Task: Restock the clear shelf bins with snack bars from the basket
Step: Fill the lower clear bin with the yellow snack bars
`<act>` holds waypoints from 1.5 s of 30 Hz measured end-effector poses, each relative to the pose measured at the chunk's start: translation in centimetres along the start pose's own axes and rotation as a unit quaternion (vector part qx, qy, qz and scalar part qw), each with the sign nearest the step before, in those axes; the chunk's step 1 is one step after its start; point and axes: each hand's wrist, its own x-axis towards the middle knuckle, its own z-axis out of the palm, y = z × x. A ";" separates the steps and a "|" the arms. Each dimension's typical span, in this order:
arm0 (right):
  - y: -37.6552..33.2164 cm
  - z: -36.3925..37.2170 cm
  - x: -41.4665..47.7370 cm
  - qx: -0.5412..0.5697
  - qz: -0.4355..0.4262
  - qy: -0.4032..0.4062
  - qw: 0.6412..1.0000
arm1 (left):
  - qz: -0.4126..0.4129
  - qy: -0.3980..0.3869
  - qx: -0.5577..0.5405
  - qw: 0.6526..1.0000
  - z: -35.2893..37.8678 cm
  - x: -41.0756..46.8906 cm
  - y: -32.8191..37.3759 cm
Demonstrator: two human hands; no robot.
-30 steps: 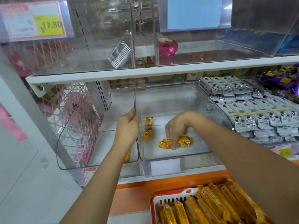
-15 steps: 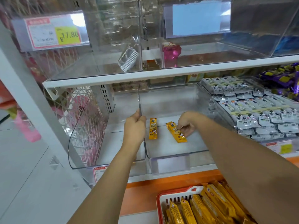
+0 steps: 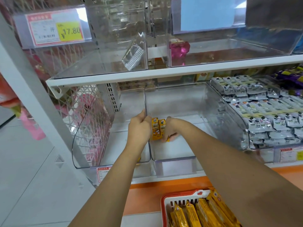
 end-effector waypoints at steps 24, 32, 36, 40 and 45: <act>9.9 11.2 -21.8 -0.074 -0.117 0.040 0.990 | -0.118 -0.104 0.247 0.956 -2.7 -22.5 -6.6; 12.0 22.8 -16.5 -0.114 0.057 0.043 0.991 | -0.281 -0.260 0.194 0.903 -0.2 -27.1 -16.3; 11.9 25.3 -15.4 -0.056 0.107 0.106 0.987 | -0.325 -0.253 0.164 0.896 0.4 -27.0 -18.4; 11.6 25.8 -15.6 0.025 0.114 0.136 0.984 | -0.328 -0.218 0.171 0.903 0.2 -26.0 -19.6; 11.8 24.6 -16.7 0.130 0.140 0.052 0.980 | -0.314 -0.129 0.158 0.927 -0.5 -26.1 -13.5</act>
